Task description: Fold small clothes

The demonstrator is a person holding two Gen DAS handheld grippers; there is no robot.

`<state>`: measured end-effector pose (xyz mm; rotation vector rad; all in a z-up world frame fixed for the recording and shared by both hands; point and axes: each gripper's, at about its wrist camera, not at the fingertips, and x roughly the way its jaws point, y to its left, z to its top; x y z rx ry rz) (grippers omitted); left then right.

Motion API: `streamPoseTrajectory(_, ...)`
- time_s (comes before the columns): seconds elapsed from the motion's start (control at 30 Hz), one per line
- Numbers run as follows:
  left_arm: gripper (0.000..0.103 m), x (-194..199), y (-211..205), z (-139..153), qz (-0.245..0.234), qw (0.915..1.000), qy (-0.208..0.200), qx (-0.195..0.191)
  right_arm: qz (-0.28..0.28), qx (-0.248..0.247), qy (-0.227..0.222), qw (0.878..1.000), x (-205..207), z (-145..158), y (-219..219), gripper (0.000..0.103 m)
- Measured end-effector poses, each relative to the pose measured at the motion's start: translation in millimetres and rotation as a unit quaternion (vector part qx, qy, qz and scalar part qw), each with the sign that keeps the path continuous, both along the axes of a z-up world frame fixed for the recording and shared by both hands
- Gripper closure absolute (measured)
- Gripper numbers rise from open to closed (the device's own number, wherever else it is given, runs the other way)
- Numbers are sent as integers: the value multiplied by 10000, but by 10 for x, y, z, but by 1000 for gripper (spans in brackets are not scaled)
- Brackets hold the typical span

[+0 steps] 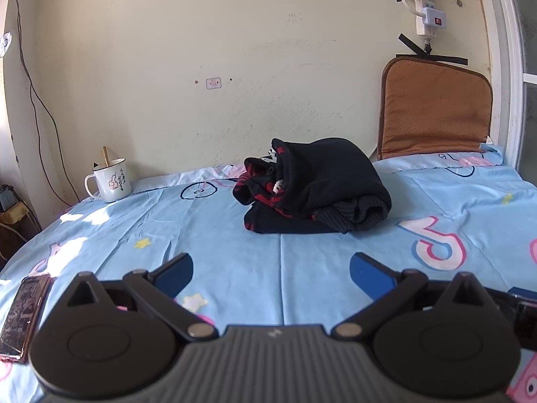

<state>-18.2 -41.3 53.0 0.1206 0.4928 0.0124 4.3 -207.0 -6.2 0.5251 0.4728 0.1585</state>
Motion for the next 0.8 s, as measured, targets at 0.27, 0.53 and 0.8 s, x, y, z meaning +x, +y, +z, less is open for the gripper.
streamPoseTrajectory(0.27, 0, 82, -21, -62, -53, 9999, 97, -59, 40, -12, 81, 10000, 63, -56, -16, 11)
streamPoseTrajectory(0.53, 0, 135, -31, -145, -75, 9997, 222, -49, 59, 28, 147, 9999, 97, -99, -24, 11)
streamPoseTrajectory(0.8, 0, 193, 22, -179, -27, 9996, 279, -84, 135, -123, 158, 9997, 134, -85, 3, 11)
